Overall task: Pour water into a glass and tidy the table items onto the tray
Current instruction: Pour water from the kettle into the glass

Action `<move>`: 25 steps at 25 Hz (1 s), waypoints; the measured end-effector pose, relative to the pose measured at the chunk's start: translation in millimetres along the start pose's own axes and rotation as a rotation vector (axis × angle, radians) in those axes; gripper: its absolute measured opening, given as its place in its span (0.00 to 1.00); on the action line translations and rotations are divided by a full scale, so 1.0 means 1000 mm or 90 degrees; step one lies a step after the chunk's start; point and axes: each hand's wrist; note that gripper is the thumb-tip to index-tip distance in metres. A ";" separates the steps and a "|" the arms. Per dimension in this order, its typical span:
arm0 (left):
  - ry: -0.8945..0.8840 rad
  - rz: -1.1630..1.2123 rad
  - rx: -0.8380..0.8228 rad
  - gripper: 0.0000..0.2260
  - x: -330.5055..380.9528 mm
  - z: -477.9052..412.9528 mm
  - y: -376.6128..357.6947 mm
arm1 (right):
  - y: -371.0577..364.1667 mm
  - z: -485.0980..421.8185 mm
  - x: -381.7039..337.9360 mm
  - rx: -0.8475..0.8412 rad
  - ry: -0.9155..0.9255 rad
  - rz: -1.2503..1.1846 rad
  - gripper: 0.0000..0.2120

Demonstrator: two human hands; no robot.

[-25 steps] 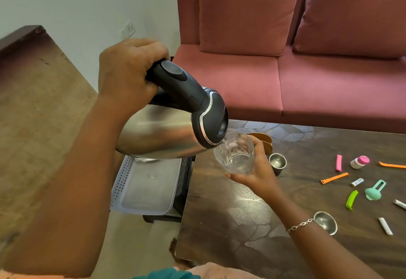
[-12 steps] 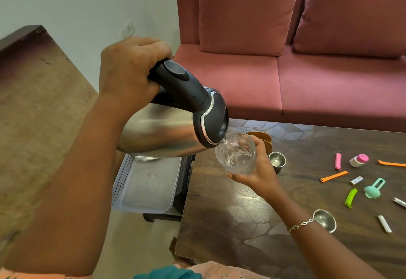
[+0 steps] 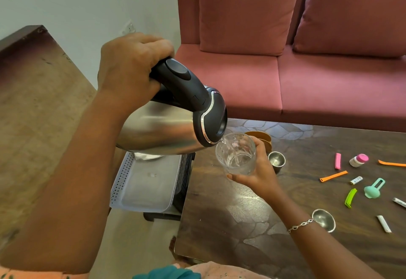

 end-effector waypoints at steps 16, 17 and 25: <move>-0.028 -0.032 -0.012 0.10 0.014 -0.003 0.003 | 0.005 0.008 0.008 -0.002 -0.003 -0.003 0.44; -0.032 -0.035 -0.013 0.10 0.015 -0.003 0.003 | 0.005 0.008 0.008 -0.003 -0.003 -0.005 0.44; -0.041 -0.033 -0.019 0.11 0.021 -0.005 0.002 | 0.008 0.013 0.012 -0.008 -0.008 -0.015 0.44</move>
Point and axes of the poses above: each hand's wrist, its own z-axis away from the middle knuckle, its own y-axis out of the back of the hand, x = y × z, and after that the axes turned 6 degrees about z, right-handed
